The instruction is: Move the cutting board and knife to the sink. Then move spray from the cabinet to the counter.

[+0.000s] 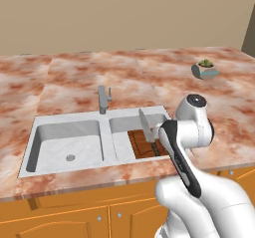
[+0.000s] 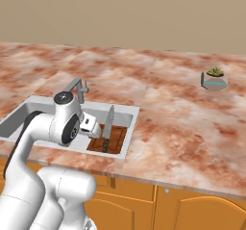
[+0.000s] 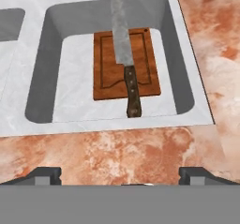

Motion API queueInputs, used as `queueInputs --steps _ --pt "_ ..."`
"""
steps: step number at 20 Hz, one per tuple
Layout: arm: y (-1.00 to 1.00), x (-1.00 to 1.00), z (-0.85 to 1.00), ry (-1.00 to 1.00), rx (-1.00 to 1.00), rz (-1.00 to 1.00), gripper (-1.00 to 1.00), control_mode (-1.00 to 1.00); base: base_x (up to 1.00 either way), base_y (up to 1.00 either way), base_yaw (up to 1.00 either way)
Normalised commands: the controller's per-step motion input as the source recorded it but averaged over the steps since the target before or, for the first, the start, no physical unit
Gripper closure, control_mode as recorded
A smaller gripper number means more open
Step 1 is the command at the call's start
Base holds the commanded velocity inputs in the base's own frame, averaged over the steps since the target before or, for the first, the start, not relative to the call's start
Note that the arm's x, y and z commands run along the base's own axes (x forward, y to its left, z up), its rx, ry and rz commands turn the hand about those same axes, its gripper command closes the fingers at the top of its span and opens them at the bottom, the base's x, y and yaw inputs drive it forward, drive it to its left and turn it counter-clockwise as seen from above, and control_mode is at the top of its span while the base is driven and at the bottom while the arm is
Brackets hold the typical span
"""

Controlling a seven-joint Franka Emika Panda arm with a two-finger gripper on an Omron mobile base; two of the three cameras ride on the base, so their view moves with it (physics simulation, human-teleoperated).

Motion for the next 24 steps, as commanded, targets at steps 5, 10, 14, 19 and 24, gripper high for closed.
queueInputs --steps 5,10,14,19,24 --pt "0.01 -0.01 0.00 0.00 0.00 0.00 -1.00 1.00 -0.16 0.31 0.25" --pt "0.00 0.00 0.00 0.00 0.00 0.00 -1.00 1.00 -0.13 0.75 0.60" --pt "0.00 0.00 0.00 0.00 0.00 0.00 -1.00 1.00 -0.37 0.63 0.78" --pt "0.00 0.00 0.00 0.00 0.00 0.00 -1.00 1.00 -0.53 0.77 0.81" --pt "0.00 0.00 0.00 0.00 0.00 0.00 -1.00 1.00 -0.51 0.95 0.83"
